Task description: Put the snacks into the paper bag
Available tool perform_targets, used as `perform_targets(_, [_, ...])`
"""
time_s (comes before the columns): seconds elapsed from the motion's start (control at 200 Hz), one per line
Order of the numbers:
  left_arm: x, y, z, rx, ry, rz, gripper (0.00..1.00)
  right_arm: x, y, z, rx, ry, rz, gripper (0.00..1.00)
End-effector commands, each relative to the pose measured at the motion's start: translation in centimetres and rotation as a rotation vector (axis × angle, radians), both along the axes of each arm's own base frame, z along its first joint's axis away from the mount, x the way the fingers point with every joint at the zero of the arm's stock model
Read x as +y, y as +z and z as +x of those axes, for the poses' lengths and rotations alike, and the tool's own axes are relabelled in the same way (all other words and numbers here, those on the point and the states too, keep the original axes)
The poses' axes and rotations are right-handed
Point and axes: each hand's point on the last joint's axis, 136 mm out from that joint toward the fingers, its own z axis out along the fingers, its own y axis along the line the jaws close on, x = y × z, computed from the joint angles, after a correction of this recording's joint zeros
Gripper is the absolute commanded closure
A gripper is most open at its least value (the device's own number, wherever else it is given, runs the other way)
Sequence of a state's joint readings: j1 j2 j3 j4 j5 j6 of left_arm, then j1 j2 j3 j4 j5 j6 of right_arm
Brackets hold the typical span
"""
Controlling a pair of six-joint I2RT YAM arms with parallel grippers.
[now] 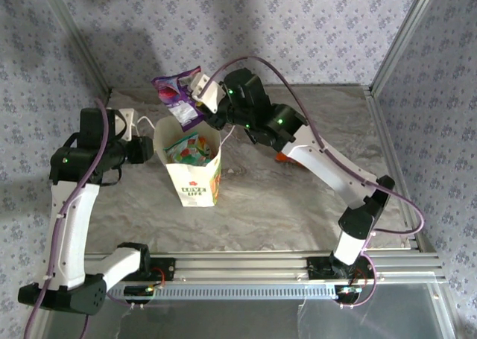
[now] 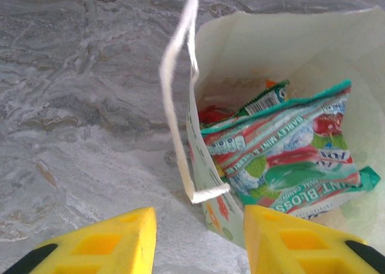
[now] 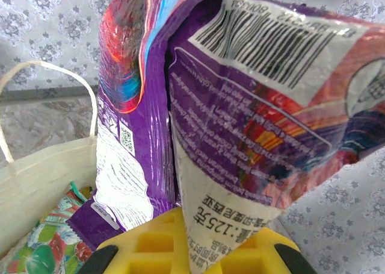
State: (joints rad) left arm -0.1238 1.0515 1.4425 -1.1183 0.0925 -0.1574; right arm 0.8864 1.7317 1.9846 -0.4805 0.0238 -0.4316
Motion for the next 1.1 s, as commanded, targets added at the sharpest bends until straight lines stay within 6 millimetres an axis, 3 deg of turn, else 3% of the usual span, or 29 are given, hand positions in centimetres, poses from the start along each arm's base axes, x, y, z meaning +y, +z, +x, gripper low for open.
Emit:
perform_targets(0.0, [-0.3,1.0,1.3,-0.037,-0.014,-0.042,0.59,0.1,2.1,0.5,-0.081,-0.008,0.003,0.91])
perform_targets(0.155, [-0.3,1.7,2.1,-0.058,-0.011,-0.071,0.71,0.9,0.8,0.8,-0.112,0.014,-0.059,0.91])
perform_targets(0.685, [0.2,0.4,3.4,-0.018,0.007,-0.099,0.77,3.1,-2.3,1.0,-0.280,0.038,-0.315,0.91])
perform_targets(0.924, [0.7,0.4,4.0,-0.035,0.036,-0.122,0.83,3.0,-3.8,2.8,-0.348,-0.025,-0.448,0.91])
perform_targets(1.094, [0.6,0.5,3.9,-0.037,0.028,-0.129,0.85,2.9,-4.4,2.7,-0.369,-0.012,-0.491,0.91])
